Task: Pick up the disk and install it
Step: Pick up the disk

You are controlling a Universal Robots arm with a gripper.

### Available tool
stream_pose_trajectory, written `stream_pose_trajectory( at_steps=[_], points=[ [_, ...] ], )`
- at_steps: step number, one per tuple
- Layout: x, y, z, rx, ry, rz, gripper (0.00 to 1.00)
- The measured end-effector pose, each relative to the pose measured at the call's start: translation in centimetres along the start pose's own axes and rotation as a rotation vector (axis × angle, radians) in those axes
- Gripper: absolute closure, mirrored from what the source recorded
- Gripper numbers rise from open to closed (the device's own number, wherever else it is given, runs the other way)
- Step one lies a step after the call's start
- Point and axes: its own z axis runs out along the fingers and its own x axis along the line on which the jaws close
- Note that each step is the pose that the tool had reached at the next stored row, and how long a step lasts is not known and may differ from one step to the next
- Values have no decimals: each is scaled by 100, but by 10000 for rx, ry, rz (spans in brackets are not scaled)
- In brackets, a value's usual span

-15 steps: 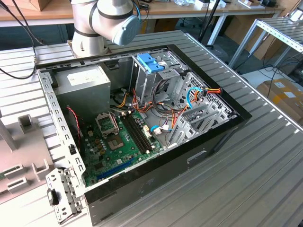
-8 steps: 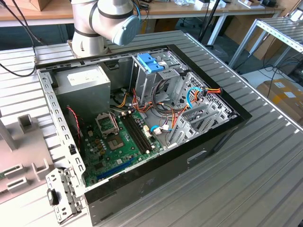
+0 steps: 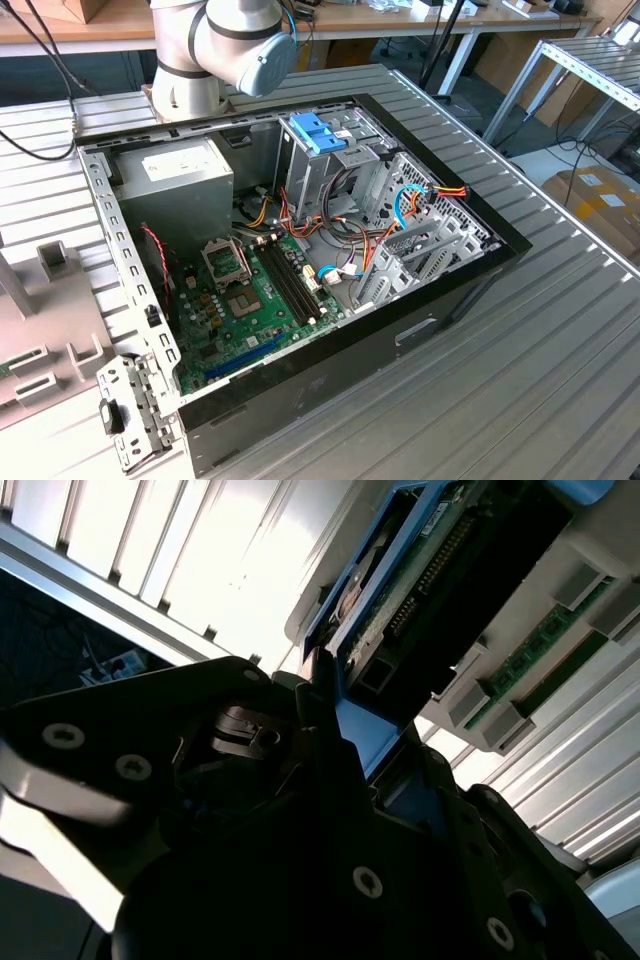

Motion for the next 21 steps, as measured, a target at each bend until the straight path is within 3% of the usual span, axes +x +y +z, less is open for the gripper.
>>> stream_pose_trajectory(
  at_steps=[21],
  points=[
    [-3,4,-120,-1,-9,0,63]
  ],
)
